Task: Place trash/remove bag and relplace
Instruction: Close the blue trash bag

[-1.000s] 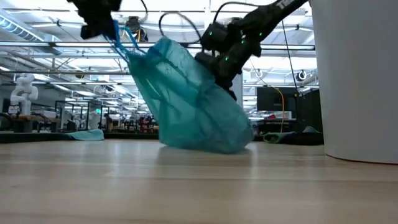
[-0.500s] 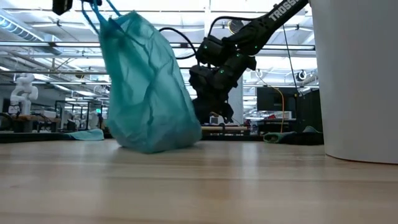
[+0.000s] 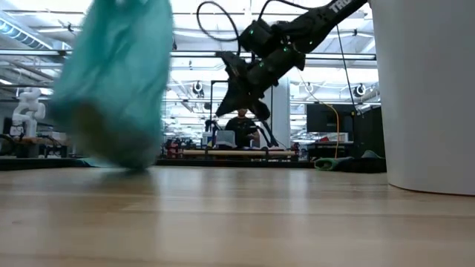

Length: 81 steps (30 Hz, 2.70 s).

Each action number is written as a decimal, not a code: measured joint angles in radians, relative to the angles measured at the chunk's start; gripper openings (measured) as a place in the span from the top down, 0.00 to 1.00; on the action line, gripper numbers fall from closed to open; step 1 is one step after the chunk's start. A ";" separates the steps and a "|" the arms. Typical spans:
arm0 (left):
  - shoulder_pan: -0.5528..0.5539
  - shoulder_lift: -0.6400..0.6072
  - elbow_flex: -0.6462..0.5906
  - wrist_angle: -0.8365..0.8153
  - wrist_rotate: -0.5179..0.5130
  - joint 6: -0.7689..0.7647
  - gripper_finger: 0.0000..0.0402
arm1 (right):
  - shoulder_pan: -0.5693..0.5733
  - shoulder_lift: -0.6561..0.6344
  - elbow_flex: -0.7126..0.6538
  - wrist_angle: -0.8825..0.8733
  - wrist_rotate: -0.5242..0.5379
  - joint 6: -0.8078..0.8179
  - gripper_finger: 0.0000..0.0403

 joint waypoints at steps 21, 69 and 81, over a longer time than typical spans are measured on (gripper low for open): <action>0.016 0.277 0.068 0.410 0.106 -0.023 1.00 | -0.011 -0.139 0.000 -0.017 0.023 -0.020 1.00; 0.240 0.361 0.345 -0.901 -0.991 0.446 1.00 | 0.007 -0.221 -0.001 -0.107 0.216 -0.060 1.00; 0.236 0.490 0.098 -0.805 -0.417 0.368 1.00 | 0.007 -0.212 -0.001 -0.100 0.187 -0.060 1.00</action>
